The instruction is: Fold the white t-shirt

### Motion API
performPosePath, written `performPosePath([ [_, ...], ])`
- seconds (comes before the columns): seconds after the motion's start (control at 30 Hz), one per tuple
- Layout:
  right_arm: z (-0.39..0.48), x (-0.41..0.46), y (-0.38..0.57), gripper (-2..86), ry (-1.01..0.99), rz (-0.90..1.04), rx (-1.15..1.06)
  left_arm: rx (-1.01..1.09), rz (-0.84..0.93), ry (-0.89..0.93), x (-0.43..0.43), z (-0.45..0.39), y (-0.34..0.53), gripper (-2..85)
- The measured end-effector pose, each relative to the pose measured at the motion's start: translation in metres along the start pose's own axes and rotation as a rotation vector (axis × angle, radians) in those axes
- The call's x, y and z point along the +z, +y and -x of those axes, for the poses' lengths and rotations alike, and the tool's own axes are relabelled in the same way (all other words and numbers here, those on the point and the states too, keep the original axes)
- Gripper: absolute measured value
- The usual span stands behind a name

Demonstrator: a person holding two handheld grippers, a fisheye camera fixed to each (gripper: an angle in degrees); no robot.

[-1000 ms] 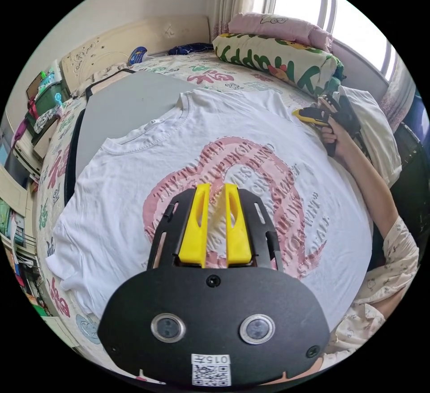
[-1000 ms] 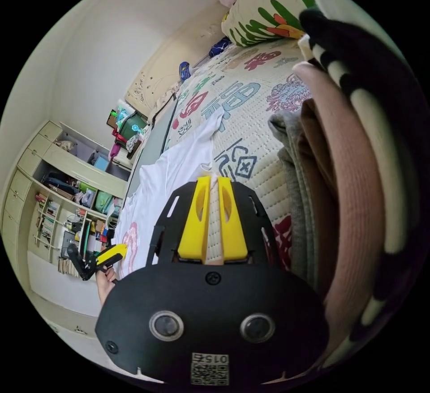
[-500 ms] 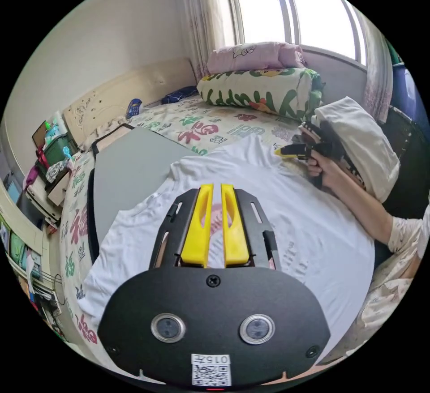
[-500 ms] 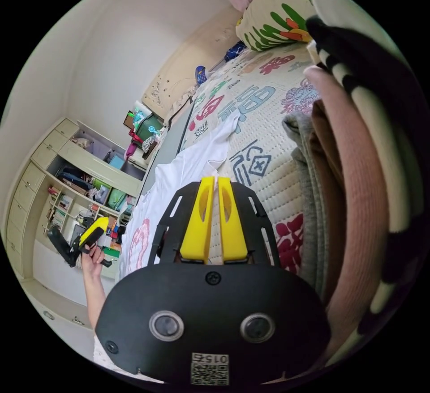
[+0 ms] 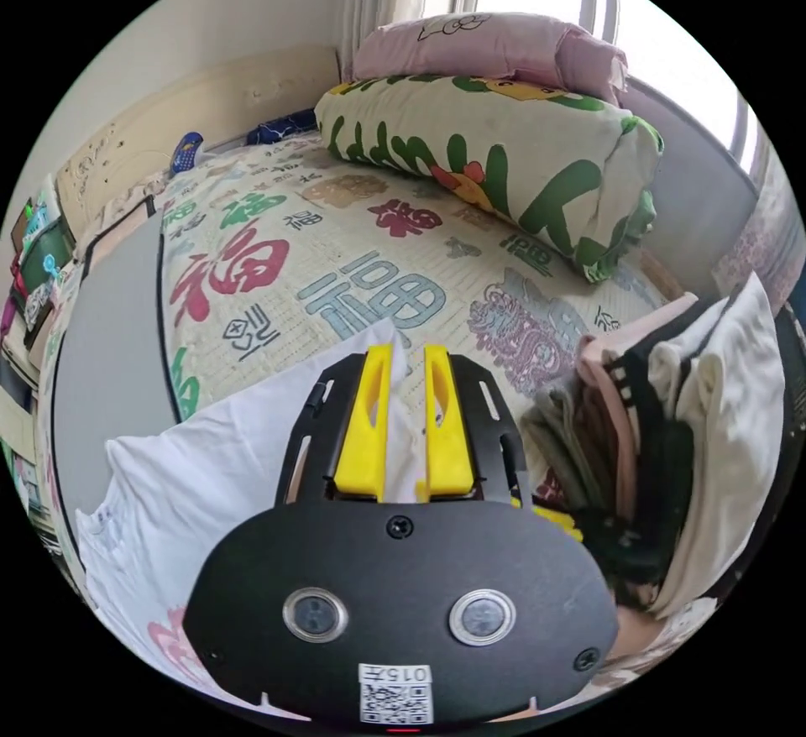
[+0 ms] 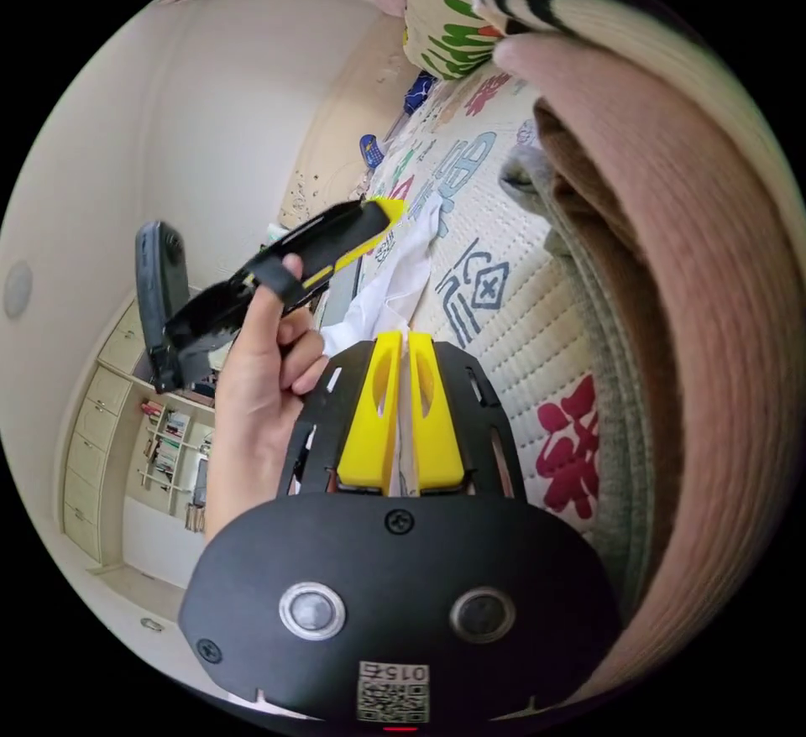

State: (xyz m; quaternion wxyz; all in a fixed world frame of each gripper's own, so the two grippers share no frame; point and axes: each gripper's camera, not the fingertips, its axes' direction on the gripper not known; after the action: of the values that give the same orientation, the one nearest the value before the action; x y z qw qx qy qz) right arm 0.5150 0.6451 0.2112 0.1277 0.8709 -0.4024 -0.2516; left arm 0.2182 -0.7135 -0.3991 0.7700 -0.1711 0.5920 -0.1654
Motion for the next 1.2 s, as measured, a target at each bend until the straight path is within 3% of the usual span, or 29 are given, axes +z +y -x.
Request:
performPosePath([
  [0.13,-0.02,-0.012,0.002,0.4,0.003,-0.013,0.003,-0.007,0.107,-0.075,0.052,-0.001,-0.017,7.1],
  [0.33,-0.053,-0.032,0.013,0.4,-0.003,-0.009,-0.003,-0.049,0.039,-0.093,0.062,0.02,-0.001,0.8],
  [0.57,-0.073,-0.068,0.039,0.4,-0.16,-0.002,-0.166,-0.119,-0.272,0.022,-0.042,0.099,0.067,-0.3],
  [0.7,-0.065,-0.088,0.061,0.4,-0.19,-0.011,-0.377,-0.154,-0.369,-0.044,-0.104,0.158,0.145,-0.4],
  [0.97,-0.048,-0.063,0.143,1.0,-0.254,0.395,-0.803,-0.263,-0.334,0.088,-0.135,0.256,0.324,-0.3],
  [1.2,-0.041,-0.075,0.197,4.2,-0.178,0.478,-0.976,-0.128,-0.29,-0.028,-0.138,0.247,0.367,2.4],
])
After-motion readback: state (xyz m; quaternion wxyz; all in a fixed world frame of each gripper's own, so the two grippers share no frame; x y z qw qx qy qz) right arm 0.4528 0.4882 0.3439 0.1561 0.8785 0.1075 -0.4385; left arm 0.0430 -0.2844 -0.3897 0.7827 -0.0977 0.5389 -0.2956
